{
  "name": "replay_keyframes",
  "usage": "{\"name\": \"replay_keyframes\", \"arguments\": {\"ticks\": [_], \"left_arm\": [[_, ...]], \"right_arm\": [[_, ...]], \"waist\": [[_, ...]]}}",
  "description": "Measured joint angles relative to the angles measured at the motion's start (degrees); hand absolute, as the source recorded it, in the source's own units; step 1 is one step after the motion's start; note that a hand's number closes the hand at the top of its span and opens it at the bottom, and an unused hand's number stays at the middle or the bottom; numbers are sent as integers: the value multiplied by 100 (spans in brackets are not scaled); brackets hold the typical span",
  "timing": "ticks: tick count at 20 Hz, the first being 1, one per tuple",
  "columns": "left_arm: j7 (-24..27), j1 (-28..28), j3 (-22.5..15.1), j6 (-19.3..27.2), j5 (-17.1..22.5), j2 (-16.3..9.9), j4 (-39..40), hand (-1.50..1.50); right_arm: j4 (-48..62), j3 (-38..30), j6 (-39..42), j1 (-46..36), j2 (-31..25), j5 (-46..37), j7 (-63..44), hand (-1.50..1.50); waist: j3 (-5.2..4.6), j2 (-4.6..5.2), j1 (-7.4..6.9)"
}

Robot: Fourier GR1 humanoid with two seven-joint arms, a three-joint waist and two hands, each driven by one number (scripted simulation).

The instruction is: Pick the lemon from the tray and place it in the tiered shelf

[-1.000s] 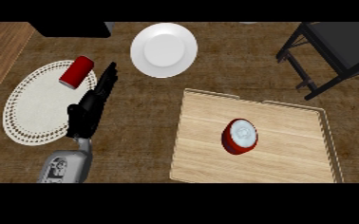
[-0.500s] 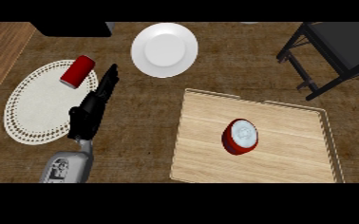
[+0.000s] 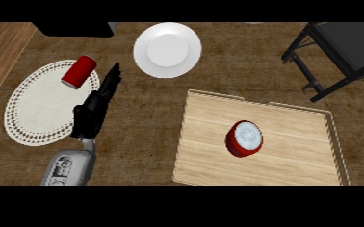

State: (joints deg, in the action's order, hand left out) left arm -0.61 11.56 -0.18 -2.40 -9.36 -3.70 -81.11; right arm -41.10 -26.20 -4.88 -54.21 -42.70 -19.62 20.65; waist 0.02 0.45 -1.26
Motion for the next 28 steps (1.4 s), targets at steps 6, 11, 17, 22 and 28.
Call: {"name": "replay_keyframes", "arguments": {"ticks": [6,11,17,22,28], "left_arm": [[-22,34,-31,21,-43,15,-15,0],[-22,10,-14,-20,11,19,-49,0],[-50,-49,-42,1,-14,44,-101,0],[40,-120,-12,20,-8,46,-64,0],[3,-68,-42,44,-54,64,-65,0]], "right_arm": [[714,132,-587,-117,-389,-494,-155,-150],[1361,99,-986,-249,-576,-689,-181,-150],[1760,-171,-765,-436,-639,-369,-67,-150],[1949,-347,-239,-598,-793,-70,-17,-150],[1962,-497,200,-825,-929,242,-190,-150]], "waist": [[-2,9,-17],[1,10,-33],[3,-4,-6],[2,-6,-1],[2,-14,16]]}}
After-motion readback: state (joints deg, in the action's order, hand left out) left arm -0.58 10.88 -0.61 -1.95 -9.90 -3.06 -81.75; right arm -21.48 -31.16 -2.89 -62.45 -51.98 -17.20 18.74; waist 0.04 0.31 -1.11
